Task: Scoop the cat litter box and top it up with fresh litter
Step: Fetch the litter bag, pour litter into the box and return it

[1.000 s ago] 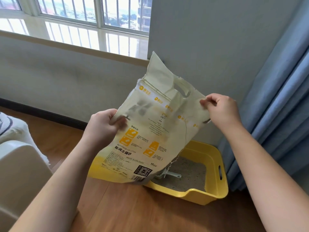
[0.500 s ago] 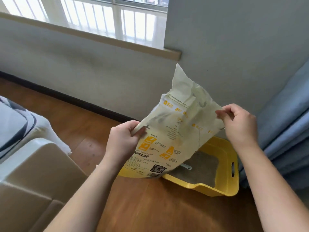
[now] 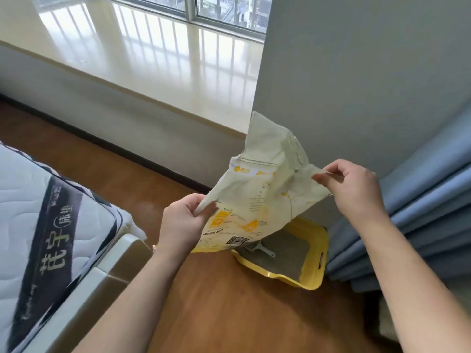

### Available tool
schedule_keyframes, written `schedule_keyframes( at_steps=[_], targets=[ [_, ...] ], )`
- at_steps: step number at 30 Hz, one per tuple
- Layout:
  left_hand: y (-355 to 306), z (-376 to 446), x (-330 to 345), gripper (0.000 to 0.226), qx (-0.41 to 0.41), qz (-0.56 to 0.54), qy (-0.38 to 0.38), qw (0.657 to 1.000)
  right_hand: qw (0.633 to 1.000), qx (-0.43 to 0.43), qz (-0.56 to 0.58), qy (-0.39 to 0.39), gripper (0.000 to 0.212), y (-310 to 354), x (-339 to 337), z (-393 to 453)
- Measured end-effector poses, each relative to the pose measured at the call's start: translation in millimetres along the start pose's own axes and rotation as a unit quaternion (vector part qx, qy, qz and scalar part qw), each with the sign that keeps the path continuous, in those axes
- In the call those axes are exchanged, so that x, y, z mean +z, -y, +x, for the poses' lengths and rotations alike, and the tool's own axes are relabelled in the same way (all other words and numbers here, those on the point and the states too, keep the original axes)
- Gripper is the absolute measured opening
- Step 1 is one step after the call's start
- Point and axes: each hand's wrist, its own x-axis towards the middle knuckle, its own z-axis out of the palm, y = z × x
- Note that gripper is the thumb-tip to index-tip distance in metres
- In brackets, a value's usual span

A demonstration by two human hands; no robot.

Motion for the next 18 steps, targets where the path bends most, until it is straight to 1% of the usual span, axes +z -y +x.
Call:
schedule_keyframes(
  at_steps=[3,7,9,11,14,18],
  targets=[
    [-44.0,-5.3,-37.1,0.015,-0.022,-0.016,0.004,1.0,1.0,0.001,0.001,0.025,0.019,46.9,-46.6,3.4],
    [-98.0,-28.5,-91.0,0.017,-0.026,-0.003,0.006,1.0,0.998,-0.02,0.0,0.059,0.021,111.1,-104.9,-2.0],
    [-116.9,-44.9,-115.9,0.024,-0.036,0.013,0.014,0.999,0.998,-0.039,-0.011,0.05,0.022,134.9,-132.7,-7.6],
    [-127.7,-67.9,-141.5,0.026,-0.069,0.006,0.009,0.998,0.998,-0.047,-0.021,0.046,0.02,159.3,-161.2,-15.7],
    [-144.2,-96.6,-177.8,0.017,-0.074,-0.012,0.016,0.997,0.997,-0.06,-0.021,0.051,0.02,197.4,-194.5,-28.3],
    [-174.5,-129.6,-220.9,0.007,-0.083,0.0,0.032,0.996,0.994,-0.087,-0.039,0.059,0.021,251.6,-225.8,-51.4]
  ],
)
